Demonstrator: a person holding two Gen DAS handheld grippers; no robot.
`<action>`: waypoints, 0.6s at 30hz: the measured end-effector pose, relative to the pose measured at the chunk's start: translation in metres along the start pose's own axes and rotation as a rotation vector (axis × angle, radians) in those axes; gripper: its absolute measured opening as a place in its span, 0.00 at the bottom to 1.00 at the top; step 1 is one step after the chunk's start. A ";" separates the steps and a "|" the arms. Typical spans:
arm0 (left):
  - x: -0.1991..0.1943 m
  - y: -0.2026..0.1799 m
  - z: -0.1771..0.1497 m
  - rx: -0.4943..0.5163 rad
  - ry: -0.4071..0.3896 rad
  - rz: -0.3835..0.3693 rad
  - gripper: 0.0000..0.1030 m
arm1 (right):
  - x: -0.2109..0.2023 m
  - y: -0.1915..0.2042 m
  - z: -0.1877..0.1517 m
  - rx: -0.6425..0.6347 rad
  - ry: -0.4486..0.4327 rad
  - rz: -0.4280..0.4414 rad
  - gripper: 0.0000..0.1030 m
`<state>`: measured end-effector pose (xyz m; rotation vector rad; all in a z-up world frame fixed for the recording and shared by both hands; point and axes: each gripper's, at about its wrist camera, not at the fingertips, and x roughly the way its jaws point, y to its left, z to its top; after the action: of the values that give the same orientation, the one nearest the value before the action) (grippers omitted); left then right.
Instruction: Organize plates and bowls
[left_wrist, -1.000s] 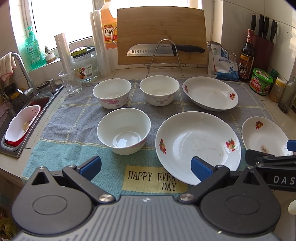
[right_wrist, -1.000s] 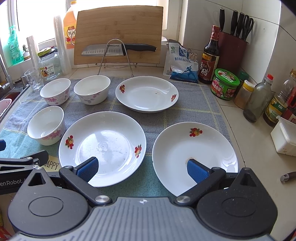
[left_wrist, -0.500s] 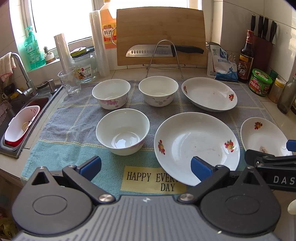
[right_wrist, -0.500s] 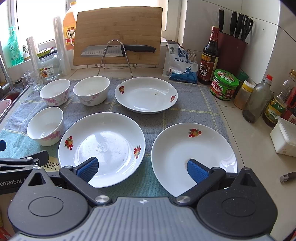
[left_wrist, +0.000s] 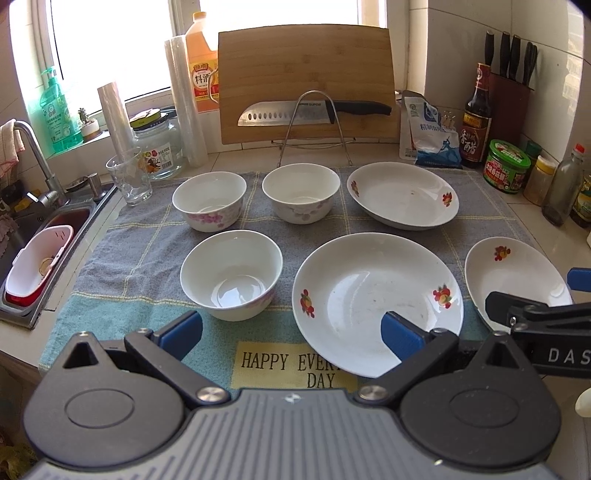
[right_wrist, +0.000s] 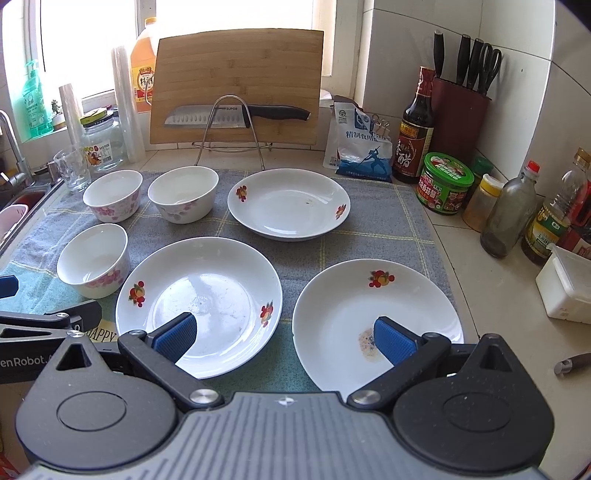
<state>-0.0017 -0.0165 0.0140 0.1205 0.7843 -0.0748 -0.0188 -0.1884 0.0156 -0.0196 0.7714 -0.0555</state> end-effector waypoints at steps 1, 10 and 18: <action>0.000 -0.002 0.000 0.005 -0.002 -0.004 0.99 | -0.001 -0.002 0.000 -0.001 -0.006 0.000 1.00; -0.003 -0.018 0.000 0.008 -0.024 -0.098 0.99 | -0.012 -0.030 -0.008 -0.020 -0.086 0.018 1.00; -0.006 -0.039 0.005 0.049 -0.084 -0.144 0.99 | -0.023 -0.080 -0.034 -0.001 -0.130 0.037 1.00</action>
<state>-0.0071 -0.0554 0.0189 0.1068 0.7070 -0.2347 -0.0625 -0.2668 0.0103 -0.0092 0.6420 -0.0184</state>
